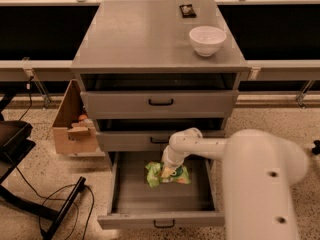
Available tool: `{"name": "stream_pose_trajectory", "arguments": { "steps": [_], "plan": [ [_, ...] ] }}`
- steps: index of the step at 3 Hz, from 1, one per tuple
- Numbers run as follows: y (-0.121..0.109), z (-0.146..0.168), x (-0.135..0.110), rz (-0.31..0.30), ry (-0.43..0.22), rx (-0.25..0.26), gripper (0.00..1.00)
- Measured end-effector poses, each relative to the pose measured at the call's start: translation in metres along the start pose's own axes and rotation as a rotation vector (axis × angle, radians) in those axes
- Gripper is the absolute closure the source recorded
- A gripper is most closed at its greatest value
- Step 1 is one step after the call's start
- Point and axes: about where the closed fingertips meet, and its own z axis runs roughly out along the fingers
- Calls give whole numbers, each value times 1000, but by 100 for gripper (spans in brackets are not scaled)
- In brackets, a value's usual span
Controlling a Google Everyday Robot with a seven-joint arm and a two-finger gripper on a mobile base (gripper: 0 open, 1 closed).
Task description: Pick green rice chip bag from bottom drawer and place on counter
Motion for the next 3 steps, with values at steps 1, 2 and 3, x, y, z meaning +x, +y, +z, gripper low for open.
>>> {"name": "stream_pose_trajectory", "arguments": {
  "steps": [1,2,3],
  "plan": [
    [30,-74,-30,27,-29,4,100],
    [61,-141,-49,44,-1,40,100],
    [90,-210,-67,67,63,43,100]
  ]
}}
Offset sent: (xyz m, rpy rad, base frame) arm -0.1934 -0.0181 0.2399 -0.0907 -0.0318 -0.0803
